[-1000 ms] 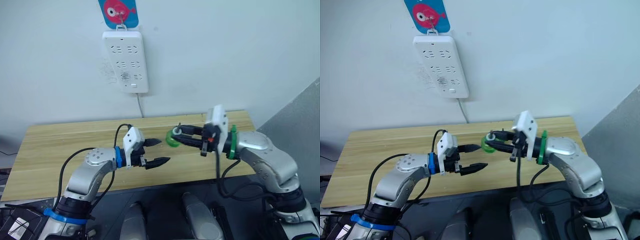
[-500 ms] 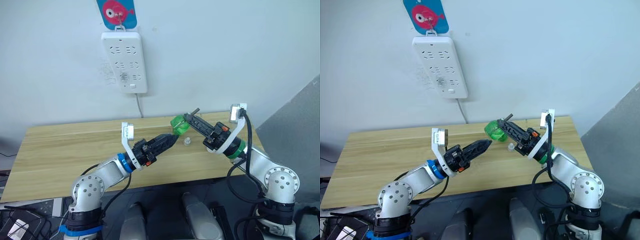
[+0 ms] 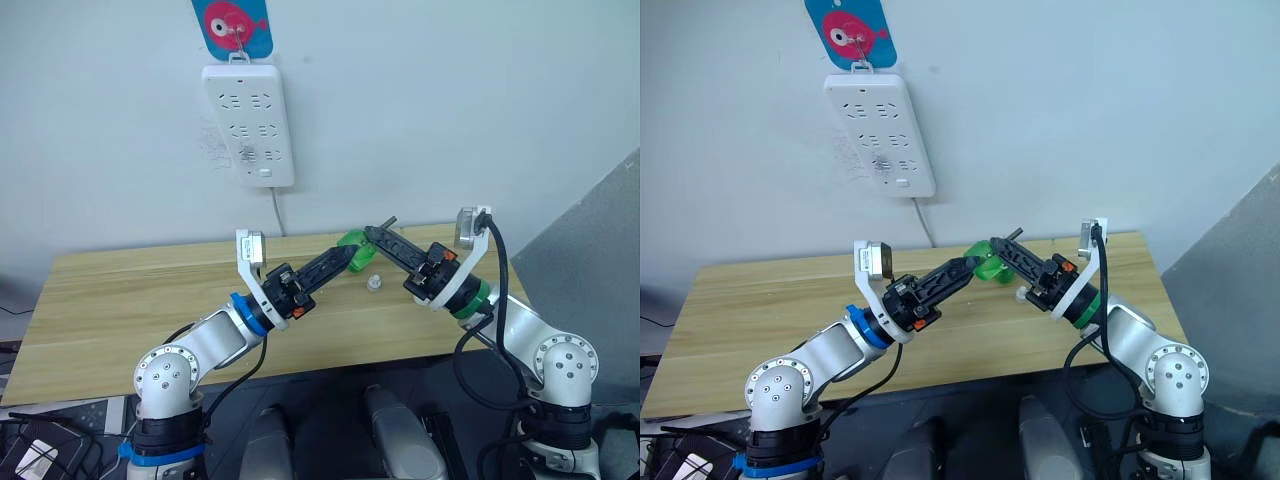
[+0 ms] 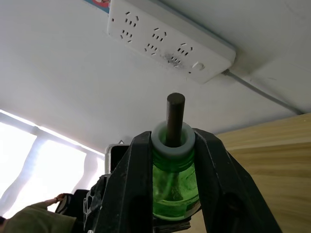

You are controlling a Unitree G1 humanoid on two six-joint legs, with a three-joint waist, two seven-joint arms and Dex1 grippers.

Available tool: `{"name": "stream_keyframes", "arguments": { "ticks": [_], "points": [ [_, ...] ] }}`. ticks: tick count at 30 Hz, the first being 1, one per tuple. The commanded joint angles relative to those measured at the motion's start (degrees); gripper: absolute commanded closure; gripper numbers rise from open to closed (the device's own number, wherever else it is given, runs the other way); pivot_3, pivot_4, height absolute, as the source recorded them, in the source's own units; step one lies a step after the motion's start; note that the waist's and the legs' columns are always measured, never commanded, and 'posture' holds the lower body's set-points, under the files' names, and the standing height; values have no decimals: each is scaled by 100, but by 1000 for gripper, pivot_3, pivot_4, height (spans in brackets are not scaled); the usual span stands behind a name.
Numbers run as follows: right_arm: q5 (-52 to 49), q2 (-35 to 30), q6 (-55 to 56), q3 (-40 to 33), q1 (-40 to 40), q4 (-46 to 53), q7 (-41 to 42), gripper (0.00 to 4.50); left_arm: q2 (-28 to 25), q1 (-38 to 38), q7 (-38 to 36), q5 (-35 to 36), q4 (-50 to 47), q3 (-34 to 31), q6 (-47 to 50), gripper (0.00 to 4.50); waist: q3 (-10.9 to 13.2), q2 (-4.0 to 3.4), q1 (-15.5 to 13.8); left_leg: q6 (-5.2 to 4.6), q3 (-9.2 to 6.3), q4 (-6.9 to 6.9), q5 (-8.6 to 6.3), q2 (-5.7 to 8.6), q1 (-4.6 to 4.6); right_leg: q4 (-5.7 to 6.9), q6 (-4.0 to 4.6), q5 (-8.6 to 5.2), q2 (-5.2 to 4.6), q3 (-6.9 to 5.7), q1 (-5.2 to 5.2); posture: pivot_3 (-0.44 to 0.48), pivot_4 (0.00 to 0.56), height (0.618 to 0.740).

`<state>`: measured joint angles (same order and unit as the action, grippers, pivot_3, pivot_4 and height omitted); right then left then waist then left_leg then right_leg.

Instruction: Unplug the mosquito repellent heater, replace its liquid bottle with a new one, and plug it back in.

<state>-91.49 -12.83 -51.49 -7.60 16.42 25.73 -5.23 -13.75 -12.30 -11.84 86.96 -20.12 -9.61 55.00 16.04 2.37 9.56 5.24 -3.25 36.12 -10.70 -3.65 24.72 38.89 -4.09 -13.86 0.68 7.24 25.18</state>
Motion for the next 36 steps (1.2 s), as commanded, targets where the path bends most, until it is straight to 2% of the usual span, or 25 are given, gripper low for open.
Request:
{"name": "stream_keyframes", "arguments": {
  "ticks": [1, 5, 9, 12, 25, 30, 35, 36],
  "points": [
    [-274, -89, 179, 81, 49, 231, -23, 3702, 13, -101, -14, 198, -139, 97, -122, 313, 0, 0, -1, 0, 0, 0, 0, 0, 0, 0, 0, 0, 0, 0, 0, -194, 226, 740],
    [-466, -135, 306, 204, 87, 276, -122, 3702, 65, -161, -13, 230, -83, 168, -215, 313, 0, 0, -2, 0, 0, -1, 0, -1, 0, 0, 0, 0, 0, 0, 1, -197, 226, 740],
    [-619, -196, 415, 312, 128, 297, -179, 3702, 32, -132, -65, 330, -59, 236, -217, 1179, 0, 0, -1, 0, 1, -2, 0, -1, 1, -1, 1, 0, 0, 0, 2, -198, 227, 740],
    [-745, -278, 455, 398, 137, 323, -184, 3702, 6, -114, -72, 410, -50, 267, -222, 2067, 0, 0, -2, 0, 1, -2, 0, 0, 1, -2, 1, -1, 0, 1, 2, -198, 227, 740],
    [-1254, -545, 693, 468, 91, 310, -71, 3702, -81, -15, -95, 597, -62, 276, -302, 2096, 0, 0, -4, 0, 3, -4, 0, 0, 2, -7, 3, -2, 0, 4, 4, -195, 229, 740],
    [-1113, -830, 814, 87, 227, -36, 62, 1861, -148, 6, -132, 622, -66, 267, -328, 2096, 0, 0, -6, 0, 6, -4, 0, 0, 3, -10, 6, -3, 0, 7, 5, -196, 229, 740],
    [-763, -1358, 834, -385, 299, -514, 248, 280, -308, 30, -316, 328, -117, 290, -370, 2096, 0, 0, -10, 0, 8, -4, 0, 1, 5, -18, 7, -4, 0, 9, 4, -196, 233, 740],
    [-485, -1554, 823, -474, 305, -583, 376, 250, -419, 13, -470, 10, -173, 330, -422, 2096, 0, 0, -12, 0, 9, -6, -1, 1, 6, -19, 7, -4, 0, 9, 5, -197, 237, 740]
  ]
}}
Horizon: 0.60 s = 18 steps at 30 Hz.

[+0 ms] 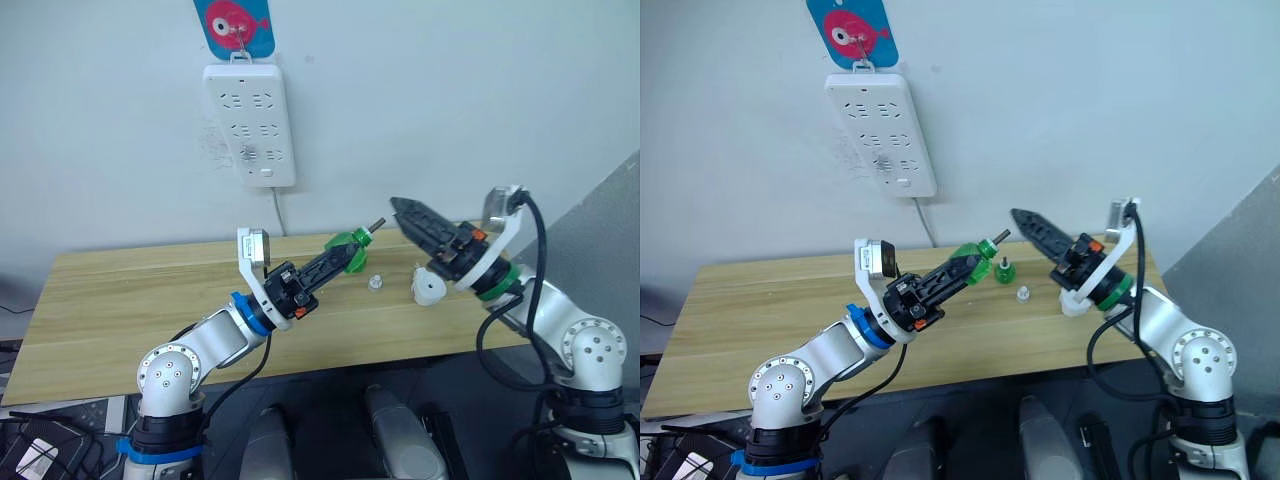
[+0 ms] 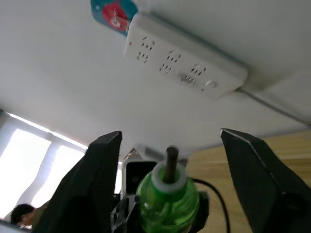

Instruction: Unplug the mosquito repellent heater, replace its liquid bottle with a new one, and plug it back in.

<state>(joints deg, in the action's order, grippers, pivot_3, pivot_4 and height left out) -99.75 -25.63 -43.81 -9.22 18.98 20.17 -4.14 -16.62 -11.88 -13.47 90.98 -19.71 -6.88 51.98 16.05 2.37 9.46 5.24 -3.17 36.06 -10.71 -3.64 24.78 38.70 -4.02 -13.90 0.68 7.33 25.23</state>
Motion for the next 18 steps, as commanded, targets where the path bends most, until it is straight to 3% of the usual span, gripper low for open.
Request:
{"name": "stream_keyframes", "arguments": {
  "ticks": [1, 5, 7, 11, 16, 18],
  "points": [
    [684, -550, -24, -342, 45, -76, 443, 250, -277, -58, -494, -846, -293, 143, -225, 2096, 0, 0, -3, 0, 1, -2, 0, 0, 0, -1, 0, 0, 0, 1, 1, -198, 240, 740],
    [2620, -1816, -66, 30, -136, -116, 1575, 250, -1189, -63, -1905, -3176, -585, 1016, -1188, 2096, 1, -2, -13, 0, 9, -9, 0, 0, -1, -6, 16, -9, 0, 7, 7, -199, 250, 740],
    [3413, -2253, 57, 246, -261, -85, 2067, 250, -1581, 14, -2734, -4594, -474, 1590, -2351, 2096, 1, -3, -27, 1, 15, -18, -1, 1, -2, -19, 30, -17, -1, 10, 7, -206, 257, 740],
    [4228, -2738, -372, 641, -305, -64, 2342, 250, -1769, 119, -3752, -6464, 269, 2117, -4699, 2096, 1, -4, -10, 0, 30, -33, -2, -2, -2, -43, 31, -18, -2, 23, 7, -220, 270, 740],
    [4994, -3017, -1665, 1376, 124, -14, 2015, 250, -1798, 139, -4580, -7613, 1691, 2173, -7192, 2096, 3, -5, -6, -15, 44, -35, -12, -3, 5, -70, 31, -15, -7, 33, 7, -234, 283, 740],
    [5271, -2935, -2083, 1646, 385, -190, 1948, 250, -1804, 183, -4669, -7756, 1995, 2125, -7522, 2096, 5, -5, 1, -19, 54, -35, -14, -3, 4, -69, 29, -14, -7, 46, 11, -233, 290, 740]
  ]
}}
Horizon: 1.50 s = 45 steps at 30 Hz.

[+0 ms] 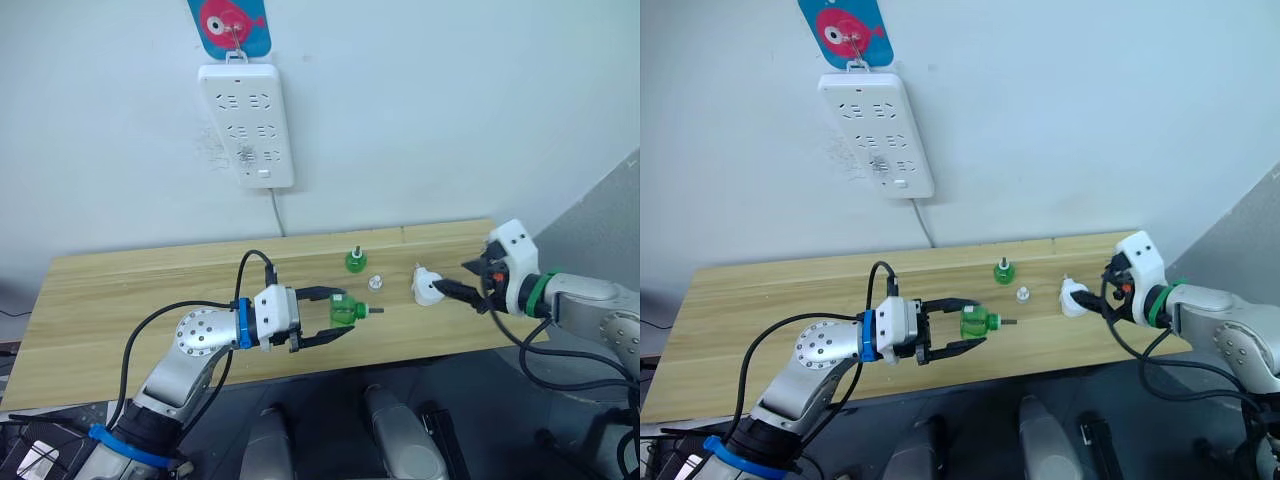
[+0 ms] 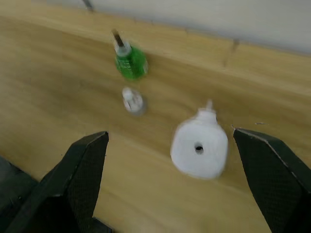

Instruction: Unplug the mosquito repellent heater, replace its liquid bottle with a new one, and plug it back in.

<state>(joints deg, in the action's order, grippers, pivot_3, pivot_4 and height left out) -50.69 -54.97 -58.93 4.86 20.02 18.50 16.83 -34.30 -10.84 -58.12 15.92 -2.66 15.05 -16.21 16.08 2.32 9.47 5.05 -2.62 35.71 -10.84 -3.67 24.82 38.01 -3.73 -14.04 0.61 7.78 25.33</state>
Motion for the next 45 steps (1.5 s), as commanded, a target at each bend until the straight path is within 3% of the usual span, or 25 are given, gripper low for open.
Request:
{"name": "stream_keyframes", "arguments": {
  "ticks": [1, 13, 45],
  "points": [
    [525, 69, -654, 339, 364, -102, -177, 250, -34, 112, -233, -277, 358, -76, -788, 2096, 2, 0, 1, 0, 2, 0, 0, 0, 1, 0, -1, 1, 0, 3, 2, -232, 291, 740],
    [1598, 2054, -2224, 201, 1543, -1735, -903, 250, -126, 782, -136, -440, 158, -216, -776, 2096, 9, -9, 6, -18, 30, 2, -10, -2, -2, -2, -36, 18, 3, 36, 5, -163, 287, 740],
    [3709, 2769, -581, 952, 2330, -3751, 498, 250, -172, 758, -98, -448, -88, -262, -423, 2096, 9, -10, 4, -21, 41, 1, -12, 0, -2, -5, -58, 30, 3, 44, 8, -135, 266, 740]
  ]
}}
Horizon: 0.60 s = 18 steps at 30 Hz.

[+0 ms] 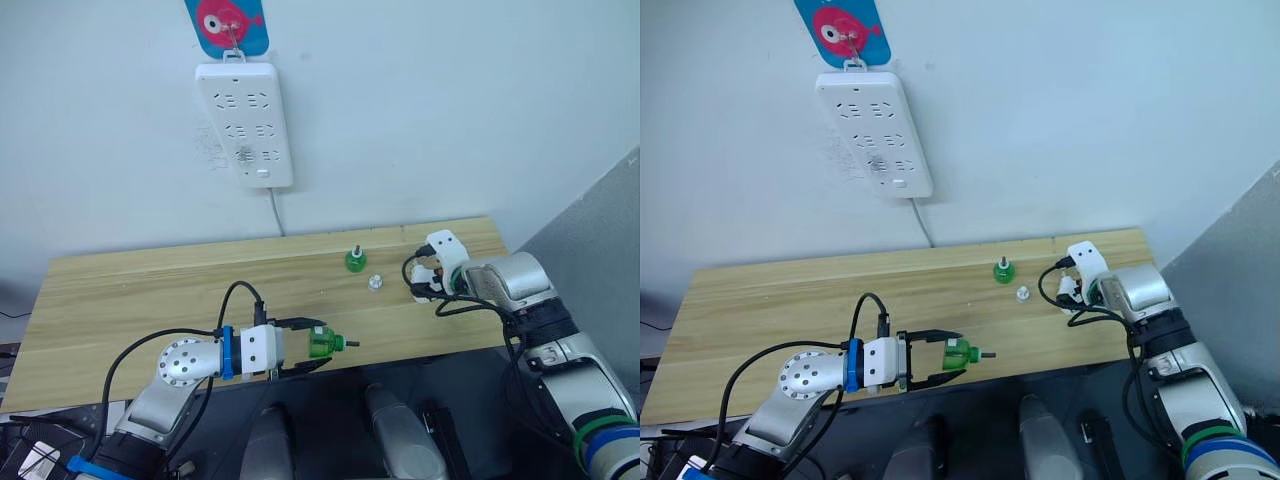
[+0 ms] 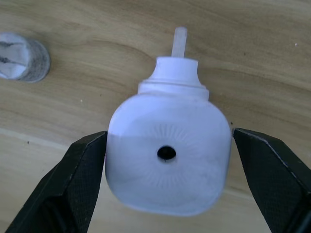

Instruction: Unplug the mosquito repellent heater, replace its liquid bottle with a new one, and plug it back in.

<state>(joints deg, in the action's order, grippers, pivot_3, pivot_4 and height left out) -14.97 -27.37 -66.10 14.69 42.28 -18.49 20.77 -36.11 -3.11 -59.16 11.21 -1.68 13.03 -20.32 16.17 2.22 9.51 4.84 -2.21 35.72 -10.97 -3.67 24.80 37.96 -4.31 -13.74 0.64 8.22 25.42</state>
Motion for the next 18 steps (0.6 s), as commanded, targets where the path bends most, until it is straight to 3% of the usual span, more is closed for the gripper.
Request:
{"name": "stream_keyframes", "arguments": {
  "ticks": [1, 4, 8, 13, 18],
  "points": [
    [180, 21, 156, -31, 106, -71, 135, 250, 13, -14, 4, 23, -191, -60, -8, 2096, 0, 0, -1, 0, 0, 0, 0, 0, 0, 0, -1, 0, 0, 0, 0, -135, 266, 740],
    [258, 51, 153, -33, 96, -108, 208, 418, 21, -38, -10, 23, -164, -59, -6, 2096, 0, 0, 0, 0, 0, -1, 0, 0, 0, 0, -2, 1, 0, -1, 0, -137, 266, 740],
    [336, 91, 84, -97, 18, -8, 265, 1511, 26, -65, -31, 34, -128, -60, -17, 2096, 0, 0, 1, 0, 0, 1, 0, 0, 0, 1, -2, 1, 0, 0, -1, -144, 264, 740],
    [281, -135, -105, -231, -238, 609, 392, 1525, -39, -111, -149, 227, -182, -100, 227, 2096, 0, 0, 6, 0, 0, 0, 0, 0, 0, 1, -3, 2, 0, 0, 0, -163, 262, 740],
    [-424, -643, -581, -921, -728, 2262, 980, 1525, -102, -315, -27, 1003, -699, -384, 1781, 2096, 2, -2, -12, 1, -1, 0, -1, 1, 6, 1, -7, -1, -1, 0, 5, -178, 266, 740]
  ]
}}
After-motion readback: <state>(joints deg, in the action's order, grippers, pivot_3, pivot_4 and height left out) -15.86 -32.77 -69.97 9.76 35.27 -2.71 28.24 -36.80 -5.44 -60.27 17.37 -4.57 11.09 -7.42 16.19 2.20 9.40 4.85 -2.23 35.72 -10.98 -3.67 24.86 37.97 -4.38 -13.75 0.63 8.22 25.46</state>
